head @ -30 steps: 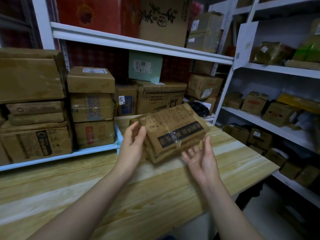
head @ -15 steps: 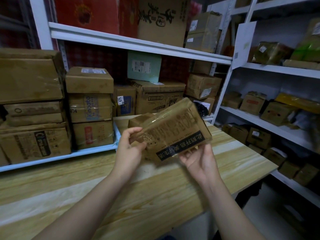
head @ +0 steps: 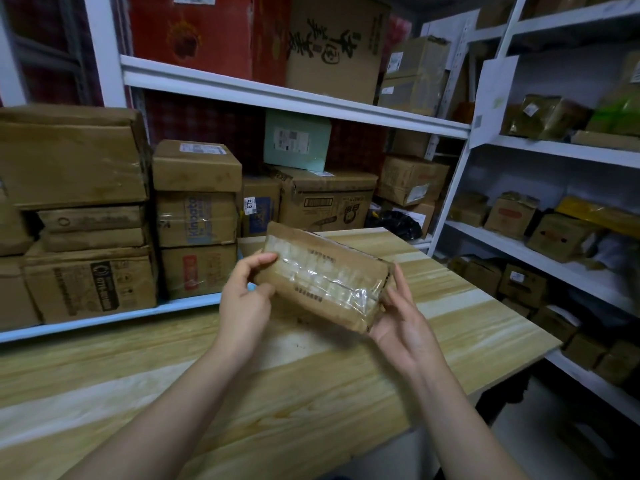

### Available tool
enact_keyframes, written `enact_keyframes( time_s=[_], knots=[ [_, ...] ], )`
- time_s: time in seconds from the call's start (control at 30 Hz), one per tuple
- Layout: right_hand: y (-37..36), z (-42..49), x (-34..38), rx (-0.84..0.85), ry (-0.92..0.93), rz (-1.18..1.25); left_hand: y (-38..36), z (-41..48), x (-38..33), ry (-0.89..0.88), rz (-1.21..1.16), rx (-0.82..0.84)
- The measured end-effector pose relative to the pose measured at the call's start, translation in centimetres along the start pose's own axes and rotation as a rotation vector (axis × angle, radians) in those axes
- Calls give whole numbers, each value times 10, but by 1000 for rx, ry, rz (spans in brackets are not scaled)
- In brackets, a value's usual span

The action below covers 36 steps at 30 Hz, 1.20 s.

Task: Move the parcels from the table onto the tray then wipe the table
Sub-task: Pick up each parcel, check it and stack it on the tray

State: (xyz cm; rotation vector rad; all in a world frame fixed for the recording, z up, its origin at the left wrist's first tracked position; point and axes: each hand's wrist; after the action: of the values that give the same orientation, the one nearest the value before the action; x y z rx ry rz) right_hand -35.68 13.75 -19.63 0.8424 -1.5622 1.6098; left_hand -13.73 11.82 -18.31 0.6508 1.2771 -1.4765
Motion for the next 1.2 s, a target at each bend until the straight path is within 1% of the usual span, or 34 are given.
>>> enact_keyframes(
  time_s=[0.07,0.13,0.2,0.3,0.47,0.57,0.63,0.7,0.8,0.9,0.97,1.03,1.1,1.17,1.2],
  knots=[
    [-1,-2,-1,53,10,-34,1,-1,-3,-14,-8,2],
    [-2,-2,-3,124,-17,-110,3,-1,-6,-43,-6,10],
    [-5,-3,-3,146,-52,-204,6,1,-8,-65,9,12],
    [-15,-9,-1,196,-39,-379,10,4,-18,-82,43,-9],
    [-31,-11,-5,171,14,-545,16,8,-36,-96,145,-45],
    [-42,-15,-10,176,35,-657,19,14,-41,-102,195,-7],
    [-51,-18,-12,118,77,-678,21,17,-45,-113,214,44],
    [-58,-16,-13,38,112,-611,24,19,-49,-118,328,55],
    [-70,-11,-12,-61,166,-470,34,24,-53,-47,635,49],
    [-92,-2,-7,-157,236,-417,48,26,-56,116,1008,206],
    [-115,10,0,-244,281,-454,55,24,-56,177,1247,291],
    [-141,25,9,-374,324,-549,62,24,-54,187,1393,321],
    [-172,38,19,-473,372,-644,71,25,-52,196,1446,322],
    [-202,49,30,-504,412,-756,81,26,-50,205,1466,332],
    [-216,55,34,-493,434,-820,84,27,-48,214,1468,340]
  ],
)
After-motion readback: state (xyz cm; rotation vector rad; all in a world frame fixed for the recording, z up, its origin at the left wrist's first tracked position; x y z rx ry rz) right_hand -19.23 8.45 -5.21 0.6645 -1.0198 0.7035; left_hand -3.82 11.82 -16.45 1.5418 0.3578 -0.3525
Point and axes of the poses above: each hand's wrist, its own z-axis towards the middle knuckle, its own y-axis out of the back of the hand, x = y × z, and after that the axes turned 12 degrees about -z, right-handed
